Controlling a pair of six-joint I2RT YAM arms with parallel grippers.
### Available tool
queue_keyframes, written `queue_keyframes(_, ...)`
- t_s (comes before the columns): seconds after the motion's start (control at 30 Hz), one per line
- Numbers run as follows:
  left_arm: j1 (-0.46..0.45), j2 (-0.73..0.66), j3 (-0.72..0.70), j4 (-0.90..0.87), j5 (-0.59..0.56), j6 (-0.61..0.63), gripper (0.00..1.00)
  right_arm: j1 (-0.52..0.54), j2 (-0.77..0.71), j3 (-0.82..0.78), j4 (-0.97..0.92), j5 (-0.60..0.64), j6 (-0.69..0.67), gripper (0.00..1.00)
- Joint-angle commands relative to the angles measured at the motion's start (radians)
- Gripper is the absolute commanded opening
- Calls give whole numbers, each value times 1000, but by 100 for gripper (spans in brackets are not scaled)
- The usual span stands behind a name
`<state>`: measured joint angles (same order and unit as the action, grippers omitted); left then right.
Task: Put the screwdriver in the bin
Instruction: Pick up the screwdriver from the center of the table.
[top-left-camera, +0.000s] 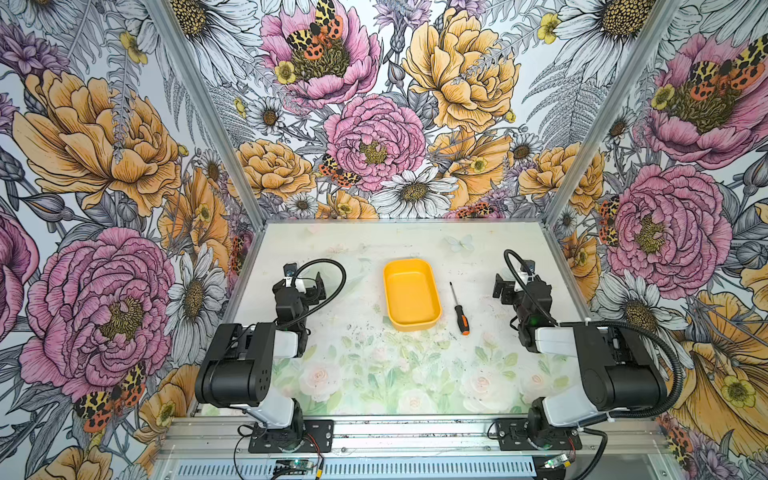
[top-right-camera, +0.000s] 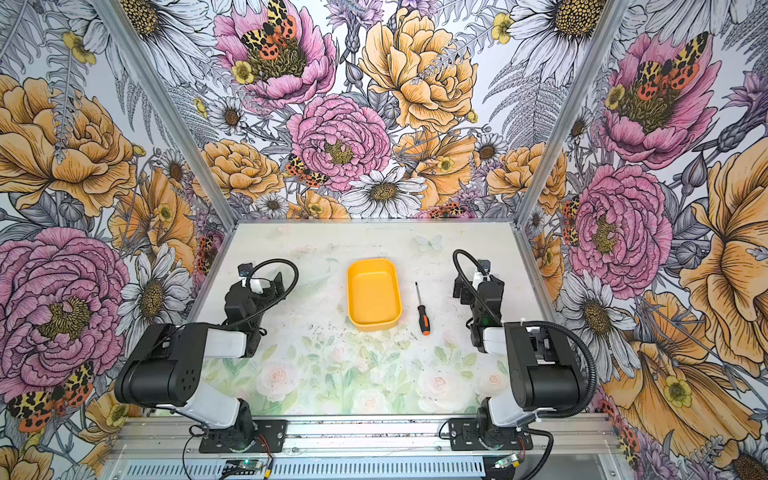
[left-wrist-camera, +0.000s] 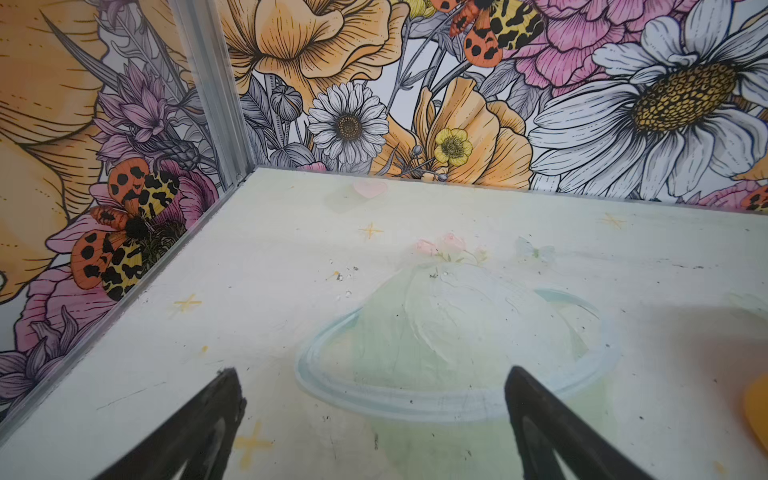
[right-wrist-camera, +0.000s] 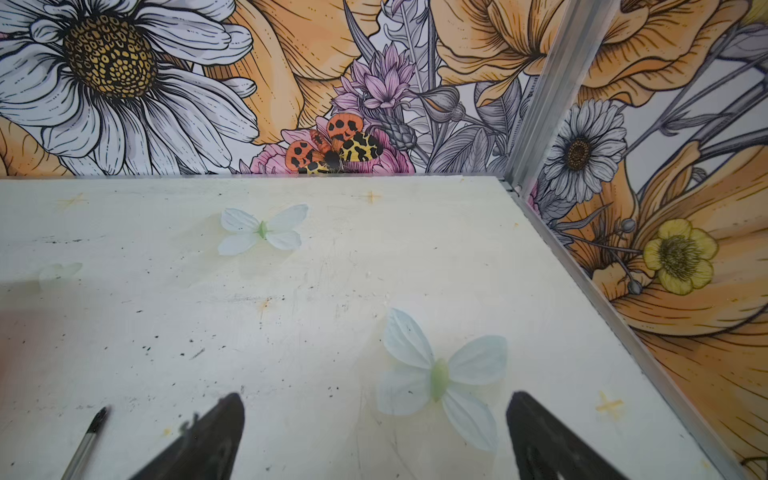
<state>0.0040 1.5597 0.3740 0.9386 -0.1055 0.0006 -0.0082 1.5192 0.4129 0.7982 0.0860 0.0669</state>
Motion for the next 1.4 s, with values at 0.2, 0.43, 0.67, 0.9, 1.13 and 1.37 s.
queue_keyframes(0.2, -4, -9, 3, 1, -5, 10, 99, -9, 10, -5, 30, 5, 9, 99)
queue_keyframes(0.43, -4, -55, 31, -88, 15, 18, 99, -2, -40, 42, -93, 46, 15, 100)
queue_keyframes(0.67, -52, -302, 55, -349, 20, 36, 99, 2, -130, 243, -531, -68, 39, 98)
queue_keyframes(0.9, -121, -430, 113, -568, 118, -61, 99, 16, -100, 422, -891, -388, 156, 93)
queue_keyframes(1.13, -180, -415, 119, -616, 153, -192, 99, 81, -159, 333, -926, -520, 276, 92)
queue_keyframes(1.37, -182, -306, 180, -667, 246, -282, 99, 194, -230, 251, -974, -511, 380, 89)
